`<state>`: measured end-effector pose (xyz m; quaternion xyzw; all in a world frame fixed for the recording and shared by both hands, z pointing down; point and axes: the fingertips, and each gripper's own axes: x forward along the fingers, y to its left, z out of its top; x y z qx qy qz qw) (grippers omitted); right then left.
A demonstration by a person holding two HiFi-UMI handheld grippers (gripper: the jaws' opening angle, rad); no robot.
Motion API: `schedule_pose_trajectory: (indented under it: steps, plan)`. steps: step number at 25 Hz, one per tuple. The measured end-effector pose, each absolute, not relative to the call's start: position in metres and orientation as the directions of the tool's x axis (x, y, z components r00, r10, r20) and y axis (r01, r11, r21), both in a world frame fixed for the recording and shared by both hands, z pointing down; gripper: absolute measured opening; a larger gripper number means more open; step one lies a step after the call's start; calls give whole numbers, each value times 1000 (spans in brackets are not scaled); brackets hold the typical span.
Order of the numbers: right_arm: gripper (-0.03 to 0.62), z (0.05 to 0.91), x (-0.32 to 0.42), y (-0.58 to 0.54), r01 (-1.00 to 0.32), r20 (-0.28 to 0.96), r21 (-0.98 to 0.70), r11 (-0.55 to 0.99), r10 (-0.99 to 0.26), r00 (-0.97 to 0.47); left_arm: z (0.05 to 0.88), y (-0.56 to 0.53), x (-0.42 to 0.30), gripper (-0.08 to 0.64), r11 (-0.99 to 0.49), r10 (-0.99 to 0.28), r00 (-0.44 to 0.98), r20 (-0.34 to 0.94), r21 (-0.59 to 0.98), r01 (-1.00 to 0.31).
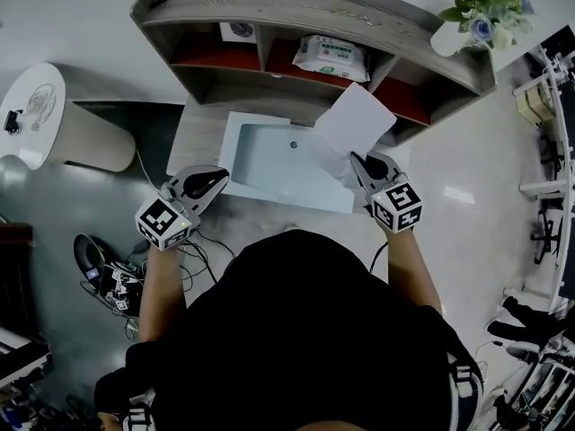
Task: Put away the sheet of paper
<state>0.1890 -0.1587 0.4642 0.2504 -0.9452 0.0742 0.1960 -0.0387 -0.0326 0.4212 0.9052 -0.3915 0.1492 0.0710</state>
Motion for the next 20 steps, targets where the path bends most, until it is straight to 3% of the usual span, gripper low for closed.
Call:
schedule_pose_trajectory:
  steps: [20]
  plan:
    - [14, 471, 198, -159, -444, 422, -53, 894, -383, -821, 413, -33, -48, 23, -616, -739, 566, 366, -23, -788]
